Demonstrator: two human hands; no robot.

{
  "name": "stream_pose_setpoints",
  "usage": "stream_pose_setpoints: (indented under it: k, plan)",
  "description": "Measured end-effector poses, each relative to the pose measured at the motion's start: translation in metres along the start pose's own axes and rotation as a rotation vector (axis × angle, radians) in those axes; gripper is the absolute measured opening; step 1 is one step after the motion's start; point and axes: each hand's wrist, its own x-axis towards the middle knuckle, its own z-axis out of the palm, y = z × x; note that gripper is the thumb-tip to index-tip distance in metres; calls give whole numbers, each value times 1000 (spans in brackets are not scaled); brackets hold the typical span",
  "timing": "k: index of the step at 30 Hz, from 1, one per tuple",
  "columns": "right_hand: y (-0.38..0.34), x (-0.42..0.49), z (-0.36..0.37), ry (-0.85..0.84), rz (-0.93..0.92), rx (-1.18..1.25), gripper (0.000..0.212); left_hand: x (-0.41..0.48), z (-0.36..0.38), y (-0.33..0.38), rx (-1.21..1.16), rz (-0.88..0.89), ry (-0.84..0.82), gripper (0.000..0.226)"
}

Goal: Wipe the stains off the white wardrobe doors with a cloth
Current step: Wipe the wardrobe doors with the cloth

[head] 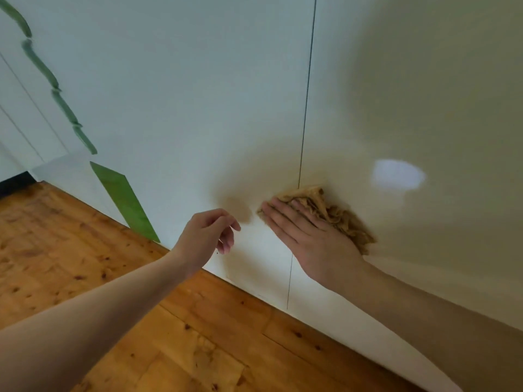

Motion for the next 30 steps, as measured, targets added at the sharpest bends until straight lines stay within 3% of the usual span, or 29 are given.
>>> stream_pose_setpoints:
  k: [3,8,11,13,18,21,23,27,30]
  plan:
    - [-37,-36,36,-93,-107,34,66,15,11,-16,-40,14,-1,34]
    - [-102,-112,93,-564,-496,22,68,25,28,-54,-90,-16,-32,32]
    - [-106,-110,90,-680,-637,-30,66,24,25,-79,-76,-46,-61,31]
    - [-96,-86,80,-625,-546,-35,63,25,17,-91,-64,-56,-49,32]
    - [-60,20,55,-140,-147,22,64,34,-21,-111,-55,-78,97,35]
    - [-80,55,63,-57,-8,35,63,39,-41,-121,-77,-97,162,34]
    - [-116,35,86,-230,-129,12,65,38,-49,-128,-83,-110,178,34]
    - [-159,-58,132,-684,-568,36,64,32,-59,-153,-128,-139,159,33]
    - [-152,-59,134,-802,-591,79,62,32,-63,-171,-138,-135,179,32]
